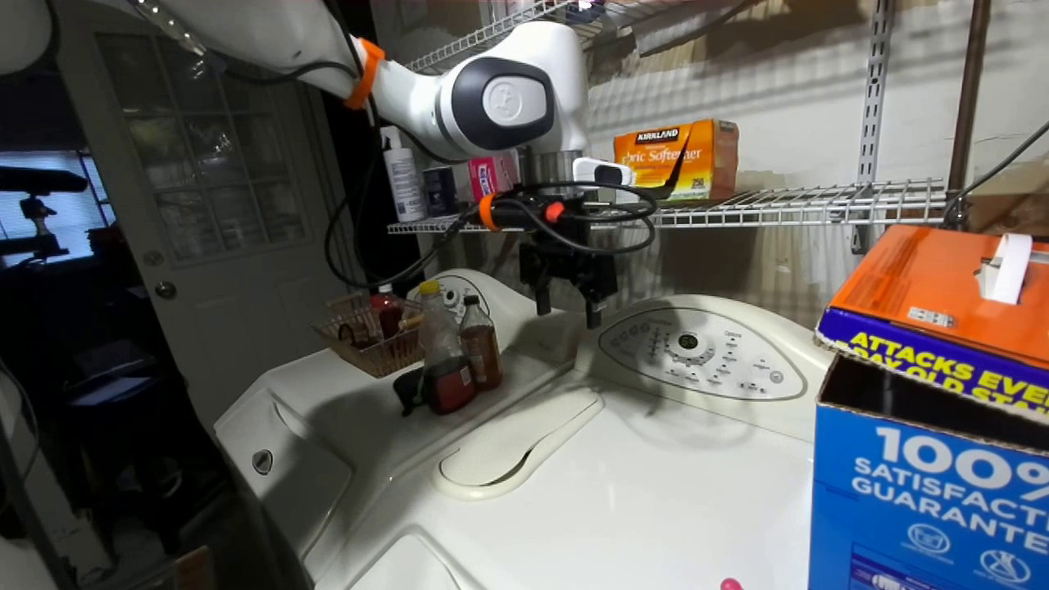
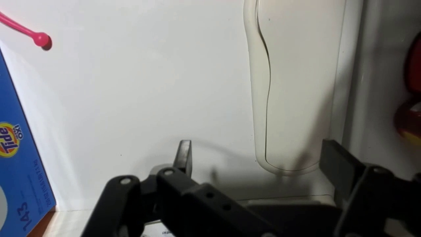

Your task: Press a button on the washing machine on the right.

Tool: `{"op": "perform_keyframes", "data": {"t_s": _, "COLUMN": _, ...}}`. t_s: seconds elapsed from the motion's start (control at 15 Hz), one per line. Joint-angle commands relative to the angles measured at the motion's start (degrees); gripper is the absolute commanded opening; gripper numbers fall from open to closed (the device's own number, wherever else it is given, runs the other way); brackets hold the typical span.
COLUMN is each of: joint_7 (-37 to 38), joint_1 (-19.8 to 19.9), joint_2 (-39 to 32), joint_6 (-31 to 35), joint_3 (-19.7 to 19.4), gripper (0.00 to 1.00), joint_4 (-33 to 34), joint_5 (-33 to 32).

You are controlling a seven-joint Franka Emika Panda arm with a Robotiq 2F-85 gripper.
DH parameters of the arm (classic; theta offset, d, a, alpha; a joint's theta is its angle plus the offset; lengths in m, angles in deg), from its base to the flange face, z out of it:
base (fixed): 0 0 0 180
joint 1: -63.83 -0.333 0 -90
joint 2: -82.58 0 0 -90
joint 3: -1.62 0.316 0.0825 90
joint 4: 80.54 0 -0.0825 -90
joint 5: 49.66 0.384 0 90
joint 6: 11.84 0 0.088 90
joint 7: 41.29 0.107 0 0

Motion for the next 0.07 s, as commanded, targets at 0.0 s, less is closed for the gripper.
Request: {"op": "perform_keyframes", "data": {"t_s": 0.0, "joint_7": -0.2, "joint_1": -0.5, "joint_2": 0.2, "joint_6": -0.2, "joint_3": -0.5, "gripper": 1.0, "joint_4": -0.2, "joint_5": 0.1}}
